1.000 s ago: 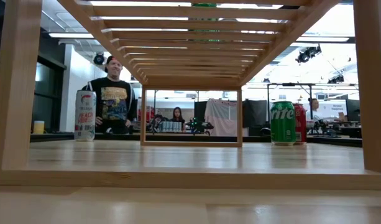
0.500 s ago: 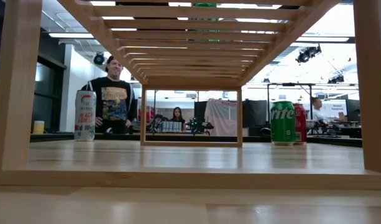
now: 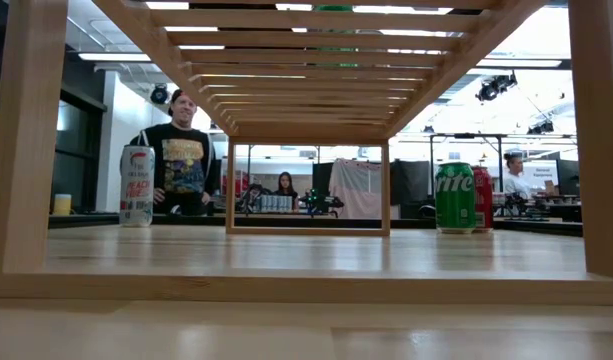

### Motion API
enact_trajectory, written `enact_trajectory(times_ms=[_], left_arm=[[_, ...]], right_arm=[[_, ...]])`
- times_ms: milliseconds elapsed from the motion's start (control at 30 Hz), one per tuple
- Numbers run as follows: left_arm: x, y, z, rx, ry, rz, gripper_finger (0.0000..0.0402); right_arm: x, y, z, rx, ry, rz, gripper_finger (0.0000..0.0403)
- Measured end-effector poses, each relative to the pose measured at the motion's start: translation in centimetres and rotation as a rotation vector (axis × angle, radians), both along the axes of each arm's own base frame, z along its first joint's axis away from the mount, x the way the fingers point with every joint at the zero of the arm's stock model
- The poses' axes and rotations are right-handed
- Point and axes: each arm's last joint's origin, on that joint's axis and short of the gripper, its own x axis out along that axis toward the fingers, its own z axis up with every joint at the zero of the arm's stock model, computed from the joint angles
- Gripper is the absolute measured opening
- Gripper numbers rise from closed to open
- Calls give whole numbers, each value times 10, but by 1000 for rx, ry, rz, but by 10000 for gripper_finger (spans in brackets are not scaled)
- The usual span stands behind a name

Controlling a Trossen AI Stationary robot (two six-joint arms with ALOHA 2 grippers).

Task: Place canned beverage on shelf
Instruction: Put the top left green soda can on the shelf

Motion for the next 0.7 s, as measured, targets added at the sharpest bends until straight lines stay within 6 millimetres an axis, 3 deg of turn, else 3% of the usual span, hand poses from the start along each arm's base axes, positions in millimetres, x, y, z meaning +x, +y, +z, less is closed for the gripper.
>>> enact_trajectory(times_ms=[700], left_arm=[[17, -3, -6, -29, -78, -25, 0]], right_arm=[[0, 0, 0, 1, -1, -1, 394]])
